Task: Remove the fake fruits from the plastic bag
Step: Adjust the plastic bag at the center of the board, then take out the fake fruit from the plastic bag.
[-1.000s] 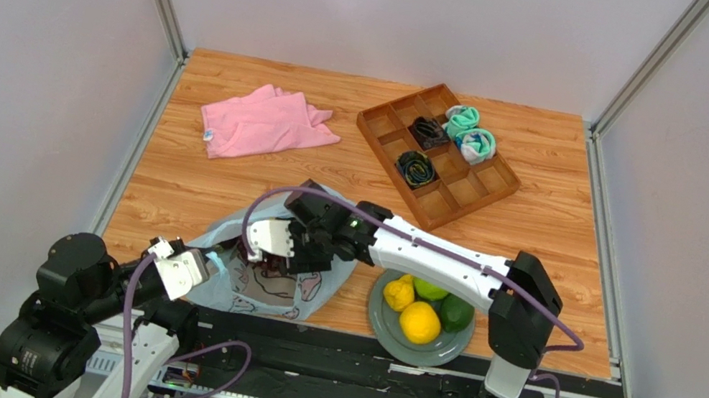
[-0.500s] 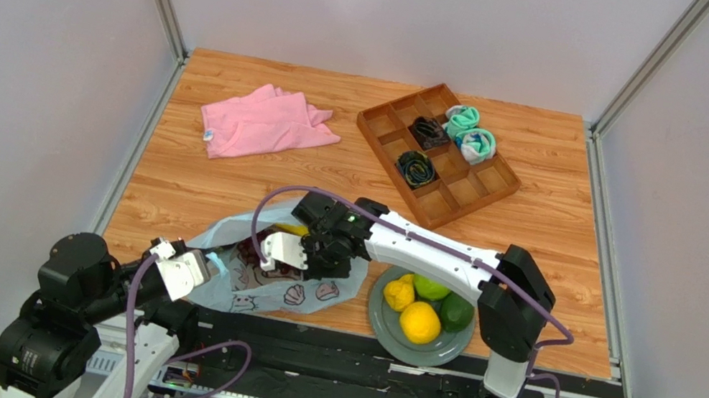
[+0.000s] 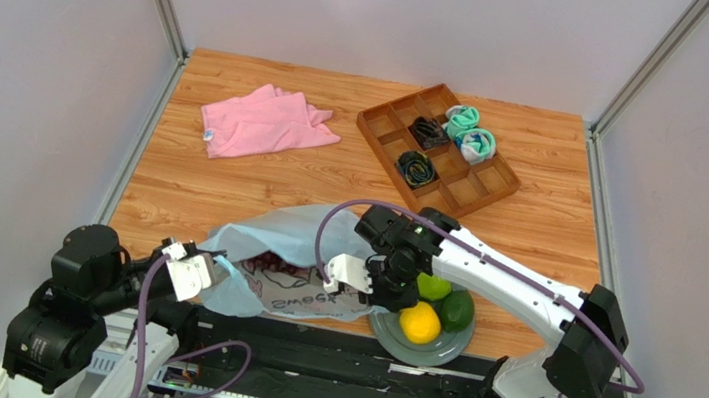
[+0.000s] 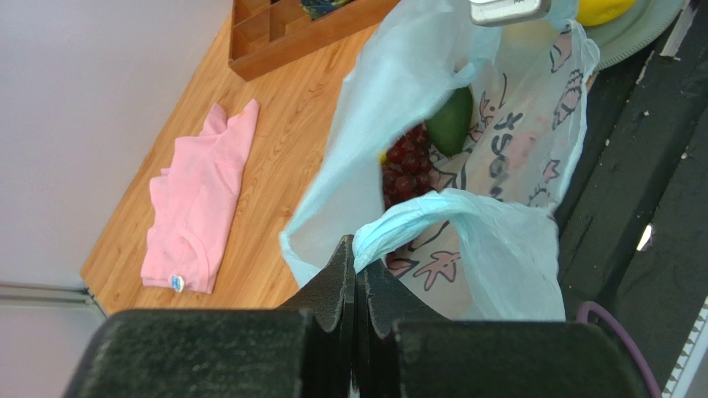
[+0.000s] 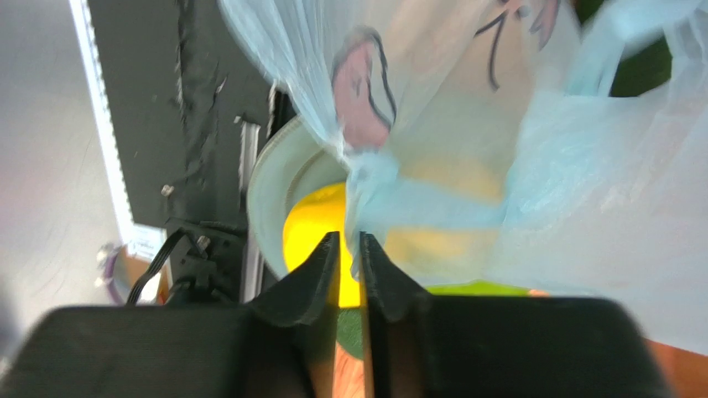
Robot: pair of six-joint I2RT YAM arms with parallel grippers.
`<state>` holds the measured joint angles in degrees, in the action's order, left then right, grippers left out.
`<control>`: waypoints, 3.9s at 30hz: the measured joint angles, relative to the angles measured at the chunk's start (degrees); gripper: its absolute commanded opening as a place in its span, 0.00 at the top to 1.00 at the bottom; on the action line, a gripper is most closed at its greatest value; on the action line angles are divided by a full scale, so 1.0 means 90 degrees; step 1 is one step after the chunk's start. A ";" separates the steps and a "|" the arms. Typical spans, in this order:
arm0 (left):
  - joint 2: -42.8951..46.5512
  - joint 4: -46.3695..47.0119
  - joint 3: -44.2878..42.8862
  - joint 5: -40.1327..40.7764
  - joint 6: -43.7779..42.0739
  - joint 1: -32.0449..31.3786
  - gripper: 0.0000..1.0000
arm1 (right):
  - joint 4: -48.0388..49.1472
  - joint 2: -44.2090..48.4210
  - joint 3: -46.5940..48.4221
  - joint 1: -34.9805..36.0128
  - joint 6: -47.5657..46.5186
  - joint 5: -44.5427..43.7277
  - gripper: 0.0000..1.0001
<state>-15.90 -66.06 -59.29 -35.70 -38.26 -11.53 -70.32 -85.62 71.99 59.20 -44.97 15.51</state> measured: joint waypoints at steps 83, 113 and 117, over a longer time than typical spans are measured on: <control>-0.0622 0.0151 -0.0367 0.0090 0.0716 0.0078 1.00 | 0.1761 -0.3249 0.1693 0.0724 -0.2033 -0.1790 0.04; -0.0418 -0.0148 -0.0668 -0.0177 0.0673 0.0083 1.00 | 0.0525 -0.3939 0.3058 -0.0015 -0.1705 -0.0704 0.50; -0.0418 -0.0102 -0.0634 -0.0197 0.0678 0.0083 1.00 | 0.0534 -0.3939 0.3121 -0.0010 -0.1462 -0.0597 0.56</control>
<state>-19.66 -66.98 -64.99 -37.47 -32.16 -10.79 -65.52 -121.08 100.07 59.11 -58.13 10.13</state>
